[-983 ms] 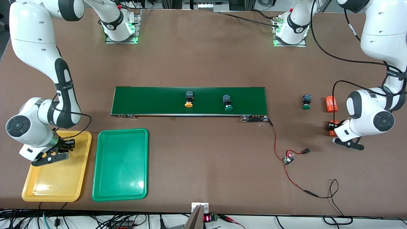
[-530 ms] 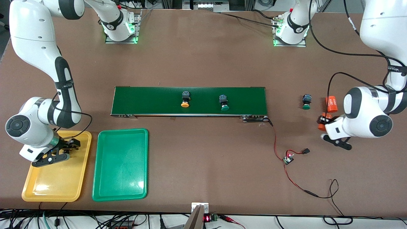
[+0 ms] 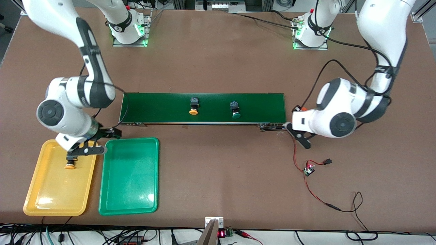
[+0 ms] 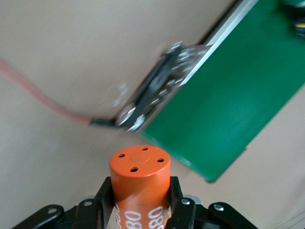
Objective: Sort buttons by color to trays
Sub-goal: 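Grasp an orange cylinder with the left gripper while the right gripper returns, then place the cylinder on the belt while the right gripper grasps the yellow button, then carry the yellow button to the yellow tray while the left gripper grasps a cylinder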
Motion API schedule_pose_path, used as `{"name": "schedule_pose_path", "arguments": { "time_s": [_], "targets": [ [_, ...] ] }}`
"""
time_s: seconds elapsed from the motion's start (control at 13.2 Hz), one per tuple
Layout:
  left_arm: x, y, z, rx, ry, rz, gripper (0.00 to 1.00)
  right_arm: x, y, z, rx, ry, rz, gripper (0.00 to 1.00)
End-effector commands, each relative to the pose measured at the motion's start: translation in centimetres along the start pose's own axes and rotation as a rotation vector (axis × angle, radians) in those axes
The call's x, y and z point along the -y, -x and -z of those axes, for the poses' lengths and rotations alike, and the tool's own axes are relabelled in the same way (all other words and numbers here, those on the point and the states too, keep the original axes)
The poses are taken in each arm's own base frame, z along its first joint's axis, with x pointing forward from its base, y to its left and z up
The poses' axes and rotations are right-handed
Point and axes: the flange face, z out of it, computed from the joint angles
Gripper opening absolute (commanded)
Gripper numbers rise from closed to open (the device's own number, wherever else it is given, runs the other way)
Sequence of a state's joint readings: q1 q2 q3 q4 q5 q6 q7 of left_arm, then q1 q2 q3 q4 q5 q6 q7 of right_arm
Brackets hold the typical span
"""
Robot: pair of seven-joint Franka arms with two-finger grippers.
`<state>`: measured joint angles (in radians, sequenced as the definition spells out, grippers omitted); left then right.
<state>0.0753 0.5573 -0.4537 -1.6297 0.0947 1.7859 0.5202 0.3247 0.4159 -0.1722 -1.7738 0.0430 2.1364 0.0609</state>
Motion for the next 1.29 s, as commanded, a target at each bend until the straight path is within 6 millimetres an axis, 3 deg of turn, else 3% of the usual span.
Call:
{"name": "schedule_pose_path", "arguments": {
  "time_s": [0.0,0.23,0.3,0.38,0.45,0.53,0.76,0.91,1.21],
  "targets": [
    [-2.9,-2.6,-2.1,-0.039,-0.008,-0.264,0.12,7.3,4.6,1.6,0.015,-0.050,-0.027,1.00],
    [-8.2,-4.8,-5.4,-0.027,-0.009,-0.409,0.12,15.3,6.9,1.7,0.021,-0.060,-0.099,1.00],
    [-8.9,-4.9,-6.3,-0.034,-0.014,-0.420,0.13,17.6,7.7,1.5,0.026,-0.058,-0.112,1.00],
    [-9.4,-4.9,-6.7,-0.032,-0.016,-0.427,0.25,18.8,8.2,1.5,0.026,-0.060,-0.126,1.00],
    [-9.5,-4.9,-6.7,-0.031,-0.017,-0.429,0.88,20.0,8.7,1.3,0.031,-0.062,-0.137,1.00],
    [-9.4,-4.8,-6.6,-0.030,-0.020,-0.431,1.00,20.7,9.0,1.3,0.032,-0.064,-0.168,1.00],
    [-9.5,-4.0,-4.2,-0.039,-0.052,-0.419,1.00,23.2,9.3,-0.7,0.021,-0.085,-0.241,1.00],
    [-8.2,-1.9,-1.5,-0.015,-0.067,-0.368,1.00,25.3,9.8,-3.1,0.013,-0.090,-0.238,1.00],
    [2.0,8.0,4.9,-0.036,-0.144,-0.093,1.00,25.9,9.8,-5.6,0.018,-0.082,-0.236,1.00]
  ]
}}
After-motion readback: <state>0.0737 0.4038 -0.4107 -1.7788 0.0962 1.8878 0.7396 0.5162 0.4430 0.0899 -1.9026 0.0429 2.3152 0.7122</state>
